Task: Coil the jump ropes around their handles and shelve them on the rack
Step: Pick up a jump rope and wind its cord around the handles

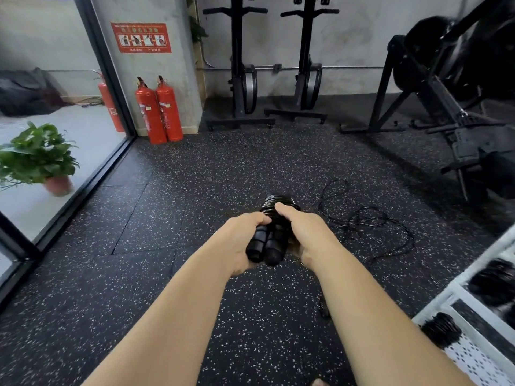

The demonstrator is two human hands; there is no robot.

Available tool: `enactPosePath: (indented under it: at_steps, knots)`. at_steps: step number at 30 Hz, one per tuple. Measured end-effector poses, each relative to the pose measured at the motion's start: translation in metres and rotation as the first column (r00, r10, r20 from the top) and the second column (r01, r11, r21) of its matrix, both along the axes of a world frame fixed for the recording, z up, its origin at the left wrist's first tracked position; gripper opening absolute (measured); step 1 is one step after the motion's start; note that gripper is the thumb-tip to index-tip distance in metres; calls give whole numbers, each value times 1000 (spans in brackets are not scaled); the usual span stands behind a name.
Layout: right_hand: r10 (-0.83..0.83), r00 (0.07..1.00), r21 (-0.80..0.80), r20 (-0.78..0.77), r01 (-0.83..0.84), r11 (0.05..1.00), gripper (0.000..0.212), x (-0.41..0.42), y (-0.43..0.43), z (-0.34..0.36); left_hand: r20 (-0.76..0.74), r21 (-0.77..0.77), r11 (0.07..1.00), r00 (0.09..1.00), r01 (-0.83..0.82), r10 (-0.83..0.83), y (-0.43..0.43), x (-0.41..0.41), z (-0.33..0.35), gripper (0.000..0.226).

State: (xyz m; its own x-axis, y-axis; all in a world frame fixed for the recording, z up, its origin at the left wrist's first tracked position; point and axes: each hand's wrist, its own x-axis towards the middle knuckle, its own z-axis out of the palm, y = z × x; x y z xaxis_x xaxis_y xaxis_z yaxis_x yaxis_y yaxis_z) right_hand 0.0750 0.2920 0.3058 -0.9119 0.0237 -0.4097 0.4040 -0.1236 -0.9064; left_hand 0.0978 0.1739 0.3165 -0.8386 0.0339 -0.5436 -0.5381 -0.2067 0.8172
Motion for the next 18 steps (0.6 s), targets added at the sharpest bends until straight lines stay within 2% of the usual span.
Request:
enactPosePath:
  at_steps: [4, 8, 11, 18]
  knots:
    - [-41, 998, -32, 45, 43, 999, 64, 6, 14, -6, 49, -7, 997, 996, 77, -77, 12, 3, -2, 17]
    - [-98, 993, -58, 63, 102, 993, 40, 25, 29, -4, 32, -53, 992, 993, 116, -115, 22, 12, -3, 27]
    - [-129, 989, -67, 73, 133, 989, 41, 42, 41, 3, 25, -67, 984, 987, 162, -161, 34, 23, 2, 29]
    - [-192, 979, -54, 63, 196, 979, 38, 82, 77, 24, 18, -38, 955, 955, 295, -295, 67, 51, 23, 8]
